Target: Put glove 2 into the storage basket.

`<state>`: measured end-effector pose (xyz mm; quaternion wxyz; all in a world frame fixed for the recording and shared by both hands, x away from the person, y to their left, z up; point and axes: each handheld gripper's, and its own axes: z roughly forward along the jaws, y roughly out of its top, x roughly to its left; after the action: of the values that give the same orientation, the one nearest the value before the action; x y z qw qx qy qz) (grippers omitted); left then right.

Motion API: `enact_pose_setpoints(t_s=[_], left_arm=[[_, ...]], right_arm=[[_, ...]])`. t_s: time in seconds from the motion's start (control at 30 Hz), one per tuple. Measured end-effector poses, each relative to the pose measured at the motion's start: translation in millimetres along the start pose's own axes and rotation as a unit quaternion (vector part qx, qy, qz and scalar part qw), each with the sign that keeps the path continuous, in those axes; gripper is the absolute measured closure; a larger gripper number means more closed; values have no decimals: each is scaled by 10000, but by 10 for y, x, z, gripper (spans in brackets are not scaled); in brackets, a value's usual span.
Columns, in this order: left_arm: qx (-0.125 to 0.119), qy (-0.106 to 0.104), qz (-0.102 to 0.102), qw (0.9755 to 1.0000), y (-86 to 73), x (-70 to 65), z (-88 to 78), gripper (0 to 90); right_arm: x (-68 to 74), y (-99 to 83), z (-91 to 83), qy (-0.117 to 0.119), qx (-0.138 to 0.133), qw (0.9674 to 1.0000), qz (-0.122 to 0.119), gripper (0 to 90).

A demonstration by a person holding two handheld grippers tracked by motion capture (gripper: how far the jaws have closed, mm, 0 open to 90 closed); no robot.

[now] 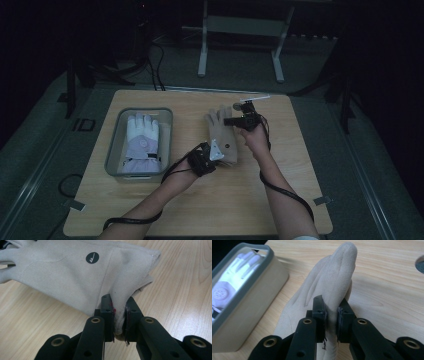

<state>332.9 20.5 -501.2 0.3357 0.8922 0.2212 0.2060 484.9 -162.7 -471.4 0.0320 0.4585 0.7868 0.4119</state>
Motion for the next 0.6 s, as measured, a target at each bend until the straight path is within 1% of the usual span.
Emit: enact_pose_setpoints(t_s=[0.1, 0.13, 0.2, 0.27, 0.37, 0.53, 0.6], left_arm=[[-5, 43, -6, 10000, -6, 36, -92, 812], [0, 57, -10, 10000, -10, 48, -123, 813], [-8, 88, -13, 10000, -15, 70, -185, 813], [9, 123, -10, 9999, -20, 84, -248, 812], [-45, 180, -24, 9998, -34, 96, -339, 812], [-85, 275, -49, 9996, -77, 145, -501, 813], [-61, 319, -42, 9995, -96, 172, -553, 813]], right_arm=[[64, 49, -21, 45, -38, 10000, -37, 803], [95, 71, -28, 95, -75, 9999, -18, 803], [158, 109, -38, 65, -83, 9999, -124, 803], [218, 145, -43, 82, -103, 9998, -165, 803], [300, 197, -49, 202, -155, 9995, -172, 803], [458, 286, -55, 321, -217, 9989, -279, 803], [522, 325, -48, 340, -232, 9986, -343, 803]])
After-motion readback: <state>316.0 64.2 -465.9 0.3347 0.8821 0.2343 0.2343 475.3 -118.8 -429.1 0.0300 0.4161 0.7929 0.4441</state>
